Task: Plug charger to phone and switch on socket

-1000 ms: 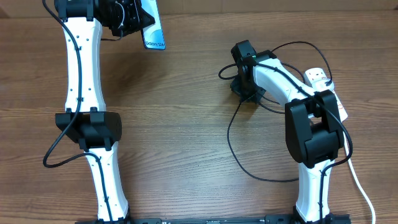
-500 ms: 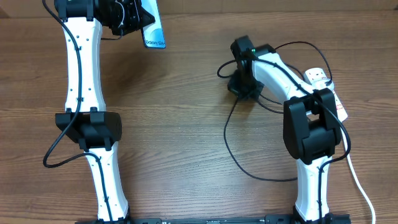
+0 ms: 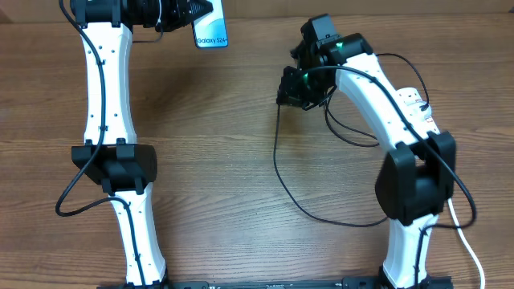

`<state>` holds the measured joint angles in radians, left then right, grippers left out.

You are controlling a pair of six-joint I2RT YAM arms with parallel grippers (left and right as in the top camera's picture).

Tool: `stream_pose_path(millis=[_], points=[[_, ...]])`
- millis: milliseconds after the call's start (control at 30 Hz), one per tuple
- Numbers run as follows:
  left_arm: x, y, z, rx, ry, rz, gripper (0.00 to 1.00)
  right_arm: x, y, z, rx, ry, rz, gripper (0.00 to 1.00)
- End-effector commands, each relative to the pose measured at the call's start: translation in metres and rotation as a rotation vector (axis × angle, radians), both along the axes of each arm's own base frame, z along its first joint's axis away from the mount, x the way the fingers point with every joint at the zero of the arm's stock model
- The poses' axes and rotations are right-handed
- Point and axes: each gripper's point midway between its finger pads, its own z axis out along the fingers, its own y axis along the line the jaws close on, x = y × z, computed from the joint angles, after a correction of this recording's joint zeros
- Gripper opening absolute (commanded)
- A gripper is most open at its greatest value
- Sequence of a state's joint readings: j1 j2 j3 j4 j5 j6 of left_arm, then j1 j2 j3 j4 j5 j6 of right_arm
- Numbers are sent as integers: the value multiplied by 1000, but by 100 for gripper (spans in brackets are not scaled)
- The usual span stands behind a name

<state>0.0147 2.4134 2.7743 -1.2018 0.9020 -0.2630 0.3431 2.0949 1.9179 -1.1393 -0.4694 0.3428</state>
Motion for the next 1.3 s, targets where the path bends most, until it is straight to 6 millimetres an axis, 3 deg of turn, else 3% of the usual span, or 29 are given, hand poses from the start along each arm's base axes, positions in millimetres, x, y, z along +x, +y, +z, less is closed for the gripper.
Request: stream_pose_path(millis=[0,200,467,867,1267], points=[[-18,-15,43,-104,-90,-106,4,-16,25,65,111,-160,147,4],[-30,-25,58,-169,-162,-218,4,-41,52,107,126,-302,251,4],[-49,-37,74,-249,-225,-343,4,-48,66,147,114,-443,268,4],[-64,-42,88,-340,-244,-431,4,-41,80,169,218,-471,231,4],[-67,-42,91,-360,-244,-448,4,-35,83,173,215,-495,199,4]])
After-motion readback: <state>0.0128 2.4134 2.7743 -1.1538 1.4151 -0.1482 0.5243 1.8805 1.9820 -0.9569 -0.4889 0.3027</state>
